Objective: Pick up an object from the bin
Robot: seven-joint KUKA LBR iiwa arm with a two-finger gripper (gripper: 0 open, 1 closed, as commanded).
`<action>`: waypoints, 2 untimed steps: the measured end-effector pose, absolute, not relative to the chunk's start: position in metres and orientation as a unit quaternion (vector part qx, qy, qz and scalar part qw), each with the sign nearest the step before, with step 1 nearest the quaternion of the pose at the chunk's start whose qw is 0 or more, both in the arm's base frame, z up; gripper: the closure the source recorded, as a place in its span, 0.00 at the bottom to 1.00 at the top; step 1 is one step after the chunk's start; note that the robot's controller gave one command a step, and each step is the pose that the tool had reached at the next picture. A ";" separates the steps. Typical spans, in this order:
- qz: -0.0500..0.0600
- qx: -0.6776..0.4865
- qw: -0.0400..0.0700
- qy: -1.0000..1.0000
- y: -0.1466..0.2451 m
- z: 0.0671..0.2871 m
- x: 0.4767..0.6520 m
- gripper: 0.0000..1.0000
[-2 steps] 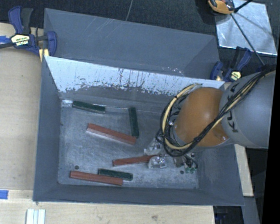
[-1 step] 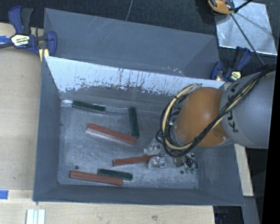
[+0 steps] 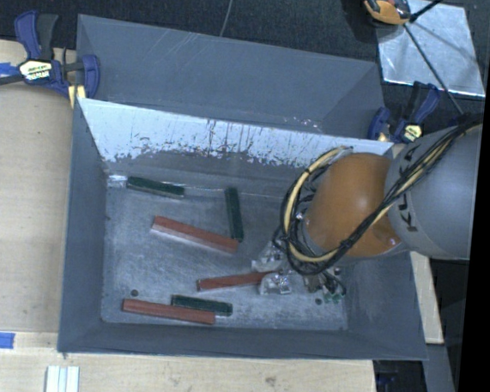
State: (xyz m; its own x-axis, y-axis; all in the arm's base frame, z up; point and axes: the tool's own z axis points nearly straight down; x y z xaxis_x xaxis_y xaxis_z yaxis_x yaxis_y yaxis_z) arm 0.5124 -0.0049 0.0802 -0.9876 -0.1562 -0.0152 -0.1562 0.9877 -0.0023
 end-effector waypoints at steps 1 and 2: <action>-0.001 -0.078 0.008 0.997 -0.005 0.080 0.512 1.00; 0.004 -0.182 0.001 0.983 -0.020 0.078 0.530 1.00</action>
Offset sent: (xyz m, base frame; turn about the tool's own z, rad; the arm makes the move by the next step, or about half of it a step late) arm 0.0324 -0.0418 -0.0102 -0.3552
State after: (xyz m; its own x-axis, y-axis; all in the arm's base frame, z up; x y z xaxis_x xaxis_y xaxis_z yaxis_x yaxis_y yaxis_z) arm 0.5302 -0.0199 0.0778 -0.9341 -0.3570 -0.0031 -0.3570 0.9341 0.0081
